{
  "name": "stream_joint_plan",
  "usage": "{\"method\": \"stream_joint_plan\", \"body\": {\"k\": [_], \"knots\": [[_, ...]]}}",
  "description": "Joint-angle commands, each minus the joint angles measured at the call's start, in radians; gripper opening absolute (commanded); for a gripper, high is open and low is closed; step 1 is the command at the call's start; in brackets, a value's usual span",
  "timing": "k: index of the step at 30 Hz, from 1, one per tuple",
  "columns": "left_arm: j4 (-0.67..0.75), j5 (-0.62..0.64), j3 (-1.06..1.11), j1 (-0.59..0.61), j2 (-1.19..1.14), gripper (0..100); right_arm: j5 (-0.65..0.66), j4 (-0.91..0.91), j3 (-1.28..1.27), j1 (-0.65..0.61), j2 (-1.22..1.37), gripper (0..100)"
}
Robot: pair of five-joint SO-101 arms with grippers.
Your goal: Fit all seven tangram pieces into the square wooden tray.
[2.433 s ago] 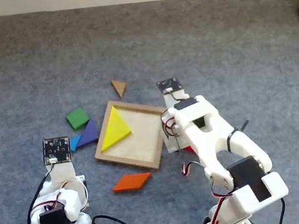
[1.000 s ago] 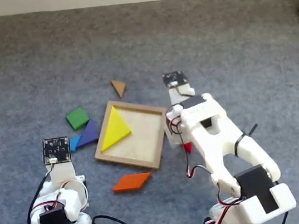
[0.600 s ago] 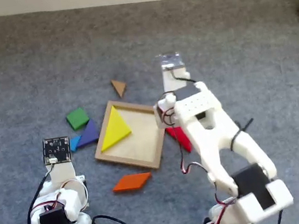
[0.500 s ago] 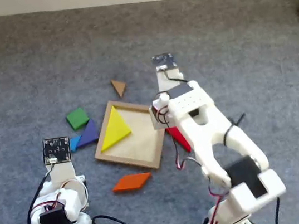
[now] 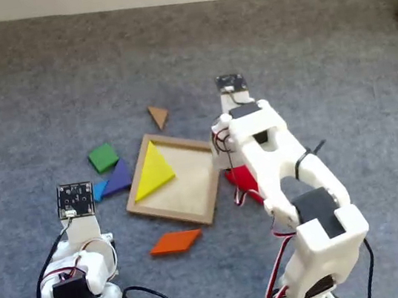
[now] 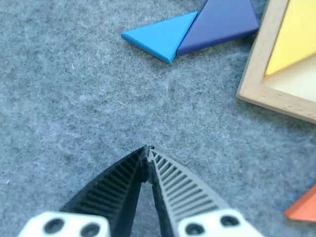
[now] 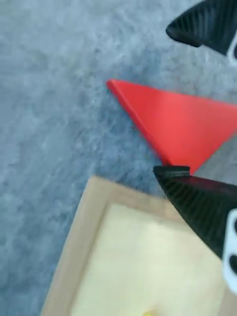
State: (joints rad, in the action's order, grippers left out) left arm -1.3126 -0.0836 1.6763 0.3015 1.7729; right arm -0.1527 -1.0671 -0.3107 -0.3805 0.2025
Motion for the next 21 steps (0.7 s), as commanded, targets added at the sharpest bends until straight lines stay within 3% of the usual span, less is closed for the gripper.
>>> {"method": "stream_joint_plan", "body": {"k": [1,8,21], "knots": [[-0.008,-0.005,0.021,0.018,0.061,1,-0.003,-0.019,0.053,0.031,-0.004,36.8],[-0.008,-0.005,0.021,0.018,0.061,1,-0.002,-0.119,0.061,0.022,-0.012,36.8],[-0.008,-0.005,0.021,0.018,0.061,1,0.023,-0.119,0.054,-0.079,-0.005,36.8]]}}
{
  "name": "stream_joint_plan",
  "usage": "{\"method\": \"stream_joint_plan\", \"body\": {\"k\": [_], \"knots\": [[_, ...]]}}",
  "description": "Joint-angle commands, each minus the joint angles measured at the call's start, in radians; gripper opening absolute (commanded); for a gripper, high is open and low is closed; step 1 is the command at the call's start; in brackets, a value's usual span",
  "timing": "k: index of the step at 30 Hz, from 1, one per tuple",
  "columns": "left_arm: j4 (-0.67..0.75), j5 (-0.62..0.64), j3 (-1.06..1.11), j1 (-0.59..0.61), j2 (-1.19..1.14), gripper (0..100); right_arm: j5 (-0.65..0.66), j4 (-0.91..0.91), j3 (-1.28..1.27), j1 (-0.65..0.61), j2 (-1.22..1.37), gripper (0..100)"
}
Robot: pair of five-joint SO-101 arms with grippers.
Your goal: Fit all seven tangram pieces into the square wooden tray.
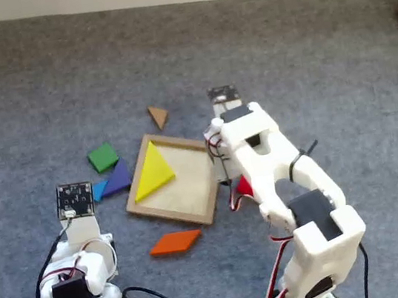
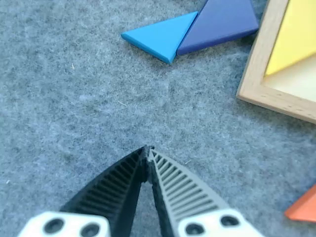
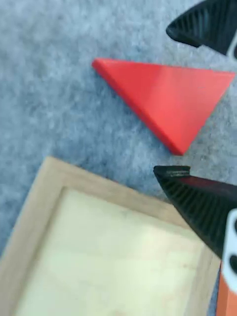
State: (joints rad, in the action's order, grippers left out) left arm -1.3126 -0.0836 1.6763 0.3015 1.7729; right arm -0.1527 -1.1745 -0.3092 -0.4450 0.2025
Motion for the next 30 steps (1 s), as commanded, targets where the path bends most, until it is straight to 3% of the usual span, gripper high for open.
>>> {"method": "stream_joint_plan", "body": {"k": [1,13,30], "knots": [[-0.008,-0.005,0.021,0.018,0.061,1,0.043,-0.012,0.051,-0.016,-0.005,36.8],[-0.008,-0.005,0.021,0.018,0.061,1,0.169,-0.010,-0.024,-0.030,-0.002,36.8],[-0.008,-0.005,0.021,0.018,0.061,1,0.175,-0.012,-0.033,0.001,-0.001,36.8]]}}
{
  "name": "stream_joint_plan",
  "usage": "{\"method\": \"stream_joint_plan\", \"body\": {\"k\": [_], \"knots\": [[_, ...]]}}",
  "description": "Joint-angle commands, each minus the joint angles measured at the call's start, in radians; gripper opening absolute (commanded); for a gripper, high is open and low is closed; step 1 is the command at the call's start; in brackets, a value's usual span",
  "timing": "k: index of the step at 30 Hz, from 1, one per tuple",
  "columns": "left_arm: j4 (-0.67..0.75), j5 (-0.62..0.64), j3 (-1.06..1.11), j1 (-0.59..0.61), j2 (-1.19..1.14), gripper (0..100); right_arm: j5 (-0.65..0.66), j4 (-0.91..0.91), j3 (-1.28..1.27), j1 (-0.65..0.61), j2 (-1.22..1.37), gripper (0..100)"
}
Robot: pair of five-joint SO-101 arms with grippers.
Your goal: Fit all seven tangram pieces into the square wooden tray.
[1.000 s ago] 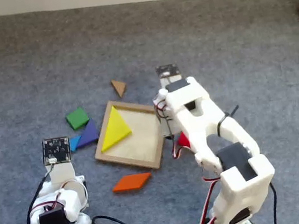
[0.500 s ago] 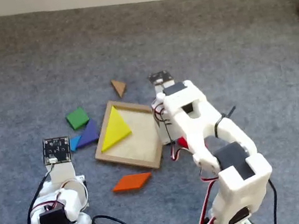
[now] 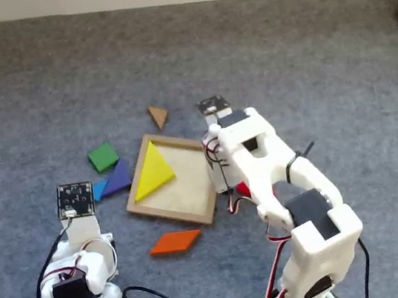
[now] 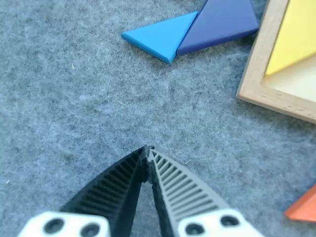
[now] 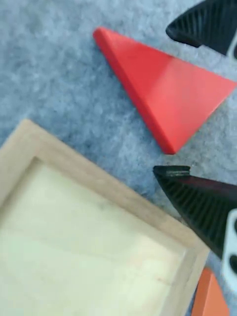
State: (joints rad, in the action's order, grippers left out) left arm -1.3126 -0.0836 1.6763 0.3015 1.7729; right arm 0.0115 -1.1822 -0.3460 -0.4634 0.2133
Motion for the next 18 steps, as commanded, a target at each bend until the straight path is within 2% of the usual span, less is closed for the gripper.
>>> {"method": "stream_joint_plan", "body": {"k": [1,7,15,18], "knots": [[-0.008,-0.005,0.021,0.018,0.061,1,0.011,-0.004,0.004,0.025,-0.012,36.7],[-0.008,-0.005,0.021,0.018,0.061,1,0.011,-0.004,0.004,0.062,-0.012,28.5],[-0.008,-0.005,0.021,0.018,0.061,1,0.011,-0.005,0.004,0.062,-0.012,26.9],[-0.008,-0.005,0.021,0.018,0.061,1,0.011,-0.005,0.004,0.062,-0.013,21.7]]}}
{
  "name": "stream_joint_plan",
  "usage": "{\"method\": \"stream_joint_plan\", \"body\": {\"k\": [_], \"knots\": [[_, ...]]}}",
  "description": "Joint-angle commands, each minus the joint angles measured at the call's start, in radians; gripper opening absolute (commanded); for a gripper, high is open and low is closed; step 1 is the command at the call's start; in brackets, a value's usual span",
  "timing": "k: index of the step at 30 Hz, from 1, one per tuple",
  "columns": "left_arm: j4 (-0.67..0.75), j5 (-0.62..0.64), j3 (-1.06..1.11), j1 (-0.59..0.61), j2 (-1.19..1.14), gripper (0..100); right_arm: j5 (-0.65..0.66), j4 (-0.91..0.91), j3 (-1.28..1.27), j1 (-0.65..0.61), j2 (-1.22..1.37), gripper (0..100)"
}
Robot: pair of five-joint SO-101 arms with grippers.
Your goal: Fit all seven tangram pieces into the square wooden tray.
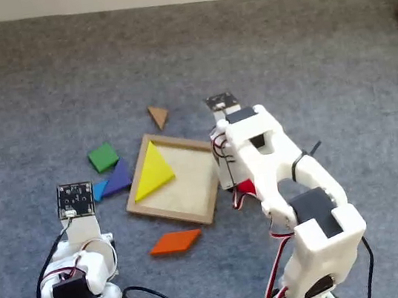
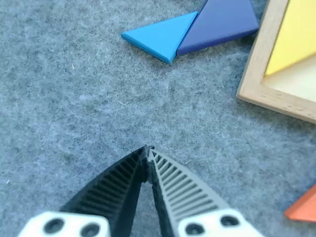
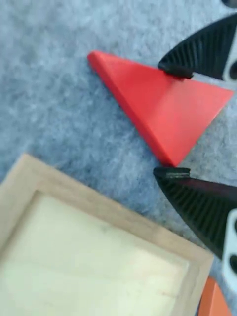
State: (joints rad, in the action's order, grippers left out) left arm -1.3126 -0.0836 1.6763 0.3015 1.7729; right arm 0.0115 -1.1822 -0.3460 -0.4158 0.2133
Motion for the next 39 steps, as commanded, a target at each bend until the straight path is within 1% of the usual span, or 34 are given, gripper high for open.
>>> {"method": "stream_joint_plan", "body": {"k": [1,3,12,16,26,32,36,39], "knots": [[-0.008,-0.005,0.021,0.018,0.061,1,0.011,-0.005,0.004,0.015,-0.015,20.0],[-0.008,-0.005,0.021,0.018,0.061,1,0.011,-0.005,0.005,0.015,-0.021,18.0],[-0.008,-0.005,0.021,0.018,0.061,1,0.012,-0.028,0.013,0.012,-0.024,18.0],[-0.008,-0.005,0.021,0.018,0.061,1,0.057,-0.059,0.053,0.001,-0.038,18.0],[-0.008,-0.005,0.021,0.018,0.061,1,0.068,-0.056,0.104,-0.007,-0.096,18.0],[-0.008,-0.005,0.021,0.018,0.061,1,0.074,-0.062,0.203,-0.065,-0.096,18.0],[-0.008,-0.005,0.021,0.018,0.061,1,0.163,-0.087,0.274,-0.120,-0.091,17.8],[-0.008,-0.005,0.021,0.018,0.061,1,0.189,-0.097,0.331,-0.150,-0.090,17.8]]}}
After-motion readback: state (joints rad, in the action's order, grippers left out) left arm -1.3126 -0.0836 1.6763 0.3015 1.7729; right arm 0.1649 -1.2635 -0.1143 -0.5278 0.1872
